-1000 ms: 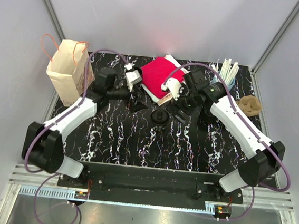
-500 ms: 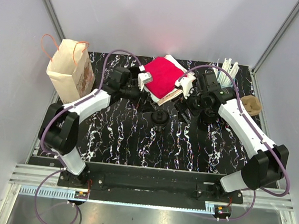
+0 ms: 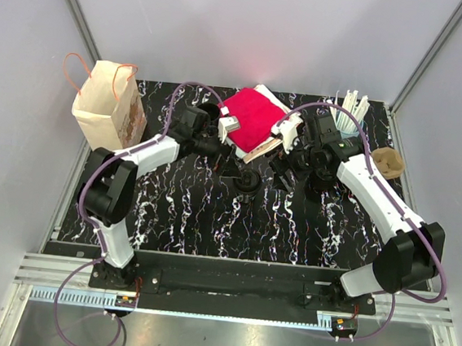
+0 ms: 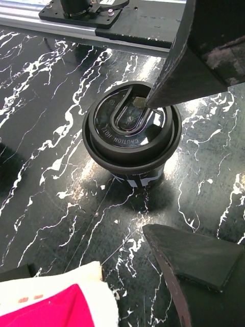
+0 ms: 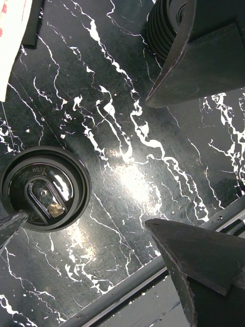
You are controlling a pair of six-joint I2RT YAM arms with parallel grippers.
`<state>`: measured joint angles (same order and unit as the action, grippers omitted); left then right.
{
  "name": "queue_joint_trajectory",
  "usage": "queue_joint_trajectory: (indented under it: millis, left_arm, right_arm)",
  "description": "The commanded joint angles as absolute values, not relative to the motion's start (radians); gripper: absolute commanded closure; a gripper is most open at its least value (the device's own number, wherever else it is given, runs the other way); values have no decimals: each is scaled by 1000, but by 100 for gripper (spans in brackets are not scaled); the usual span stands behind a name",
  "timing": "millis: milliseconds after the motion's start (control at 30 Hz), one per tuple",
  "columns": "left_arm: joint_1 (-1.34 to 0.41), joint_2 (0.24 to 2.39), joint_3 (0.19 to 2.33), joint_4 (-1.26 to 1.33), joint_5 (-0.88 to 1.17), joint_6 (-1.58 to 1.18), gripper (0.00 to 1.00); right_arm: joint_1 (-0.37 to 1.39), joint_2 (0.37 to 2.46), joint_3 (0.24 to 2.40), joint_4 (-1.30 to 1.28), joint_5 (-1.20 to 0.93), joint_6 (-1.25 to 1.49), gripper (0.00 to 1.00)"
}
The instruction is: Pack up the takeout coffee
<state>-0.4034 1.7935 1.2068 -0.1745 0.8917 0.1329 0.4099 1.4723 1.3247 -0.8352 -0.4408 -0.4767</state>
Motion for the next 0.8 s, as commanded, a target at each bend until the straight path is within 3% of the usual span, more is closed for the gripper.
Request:
queue_joint_trajectory:
  millis: [0,400,767]
  left_arm:
    - [-410,1813,1252,-147,940,126,1]
    - [-416,1845,1255,-140,966,114,1]
    - [-422,1862,1246,-126,963,104,1]
  right_arm:
    - [400,1434,1319,-807,-482,-468,6]
    - [393,1503,1315,-743,-578,-394,12]
    - [345,1653,1345,-715,-756,-296,34]
